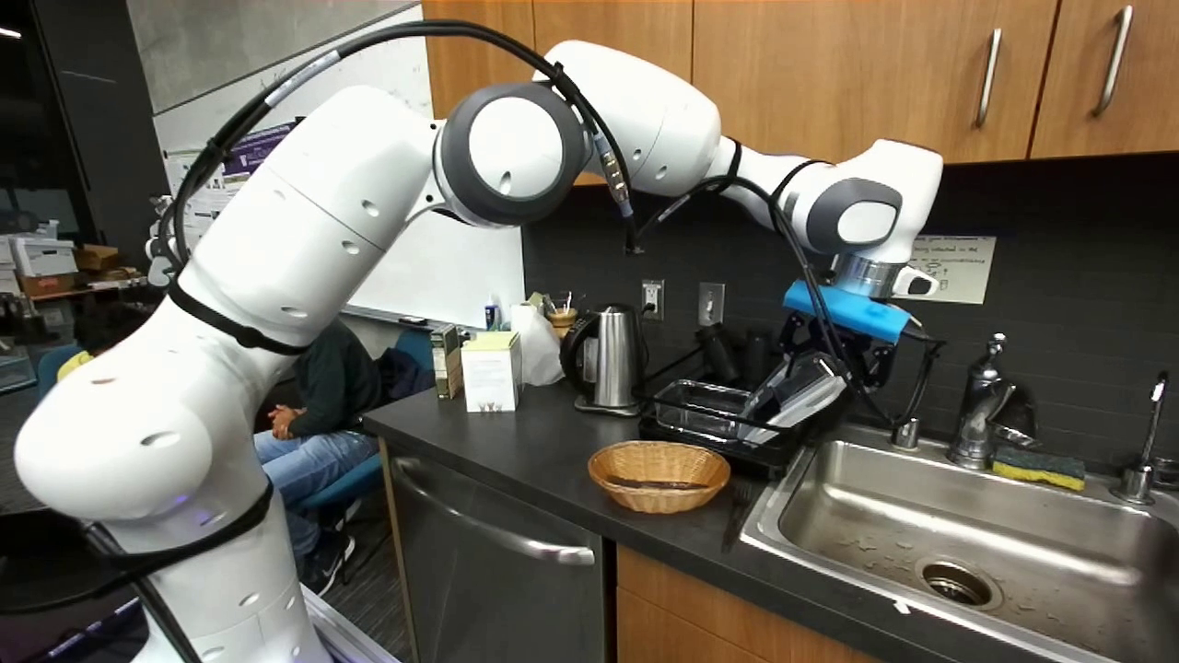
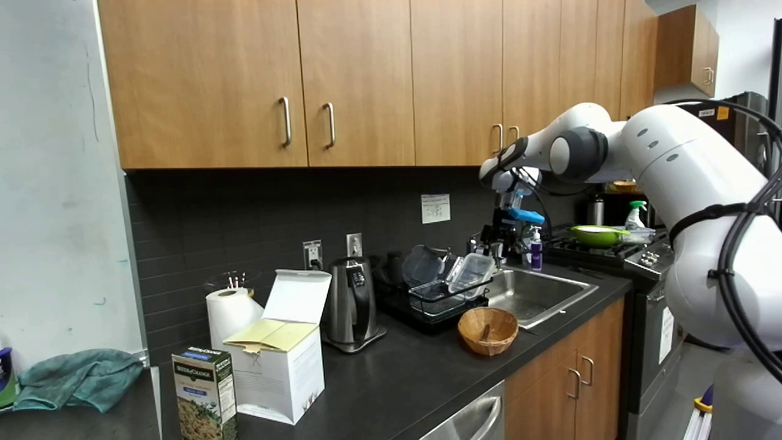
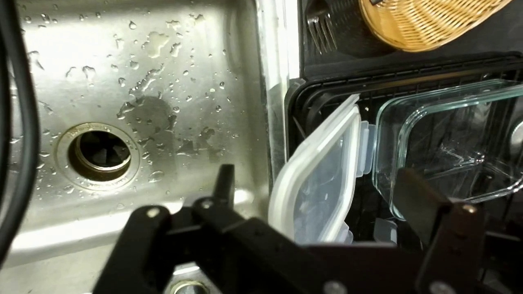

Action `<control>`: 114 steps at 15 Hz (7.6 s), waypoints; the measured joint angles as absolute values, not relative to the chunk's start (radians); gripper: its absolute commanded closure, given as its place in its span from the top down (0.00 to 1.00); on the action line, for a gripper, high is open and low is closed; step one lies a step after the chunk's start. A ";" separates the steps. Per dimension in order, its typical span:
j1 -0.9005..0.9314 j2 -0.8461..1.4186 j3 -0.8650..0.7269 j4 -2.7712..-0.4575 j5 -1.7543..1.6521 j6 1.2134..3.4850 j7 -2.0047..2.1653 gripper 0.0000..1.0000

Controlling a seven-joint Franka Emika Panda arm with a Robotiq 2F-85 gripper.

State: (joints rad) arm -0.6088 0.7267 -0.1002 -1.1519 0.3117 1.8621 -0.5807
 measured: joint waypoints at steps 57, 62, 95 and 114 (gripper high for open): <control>-0.622 0.901 -0.063 -0.855 0.361 1.748 -0.540 0.04; -0.606 0.901 -0.066 -0.841 0.319 1.749 -0.540 0.04; -0.476 0.803 -0.072 -0.908 0.165 1.783 -0.544 0.04; -0.367 0.620 -0.072 -1.254 -0.100 2.092 -0.565 0.04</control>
